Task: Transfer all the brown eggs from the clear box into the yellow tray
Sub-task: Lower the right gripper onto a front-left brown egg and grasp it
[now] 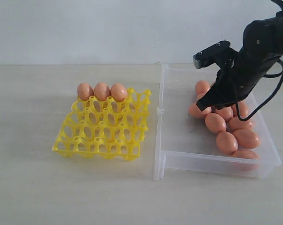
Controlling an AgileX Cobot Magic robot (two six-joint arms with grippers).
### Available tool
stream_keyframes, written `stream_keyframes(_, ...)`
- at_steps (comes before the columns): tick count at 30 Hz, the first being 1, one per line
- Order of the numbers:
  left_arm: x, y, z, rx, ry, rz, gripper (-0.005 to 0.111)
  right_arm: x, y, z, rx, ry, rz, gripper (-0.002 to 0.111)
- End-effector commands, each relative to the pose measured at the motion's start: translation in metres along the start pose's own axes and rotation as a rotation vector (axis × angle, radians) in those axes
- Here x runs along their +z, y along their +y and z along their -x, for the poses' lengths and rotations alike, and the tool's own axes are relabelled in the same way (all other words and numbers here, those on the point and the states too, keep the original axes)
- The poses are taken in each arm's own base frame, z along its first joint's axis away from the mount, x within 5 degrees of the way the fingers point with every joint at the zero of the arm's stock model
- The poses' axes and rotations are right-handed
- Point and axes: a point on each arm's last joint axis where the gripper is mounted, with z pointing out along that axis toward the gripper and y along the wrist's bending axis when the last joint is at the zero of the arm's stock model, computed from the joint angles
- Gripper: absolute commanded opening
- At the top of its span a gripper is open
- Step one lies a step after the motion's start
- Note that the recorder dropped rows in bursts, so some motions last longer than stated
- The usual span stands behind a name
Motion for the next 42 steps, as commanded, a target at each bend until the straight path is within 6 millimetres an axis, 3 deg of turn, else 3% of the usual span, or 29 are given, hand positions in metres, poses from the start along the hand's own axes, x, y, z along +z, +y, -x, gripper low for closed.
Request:
stream_keyframes(1,0.000,0.000,-0.001,0.003,-0.004,-0.004,0.004,0.002,-0.002,0.001,-0.021,0.003,0.000,0.019)
stream_keyframes(5,0.000,0.000,-0.001,0.003,-0.004,-0.004,0.004,0.006,-0.002,0.000,-0.018,0.014,0.003,0.048)
stream_keyframes(7,0.000,0.000,-0.001,0.003,-0.004,-0.004,0.004,0.009,-0.001,-0.001,-0.018,0.023,0.006,0.051)
stream_keyframes(22,0.000,0.000,-0.001,0.003,-0.004,-0.004,0.004,0.021,0.009,-0.003,-0.059,0.039,0.109,0.051)
stream_keyframes(34,0.000,0.000,-0.001,0.003,-0.004,-0.004,0.004,0.061,0.013,-0.014,-0.072,0.094,0.126,0.051)
stream_keyframes(39,0.000,0.000,-0.001,0.003,-0.004,-0.004,0.004,0.061,0.012,-0.011,-0.070,0.062,0.112,0.051)
stream_keyframes(41,0.000,0.000,-0.001,0.003,-0.004,-0.004,0.004,0.061,0.013,-0.013,-0.071,0.082,0.120,0.040)
stream_keyframes(42,0.000,0.000,-0.001,0.003,-0.004,-0.004,0.004,0.061,0.013,-0.013,-0.075,0.091,0.122,0.023)
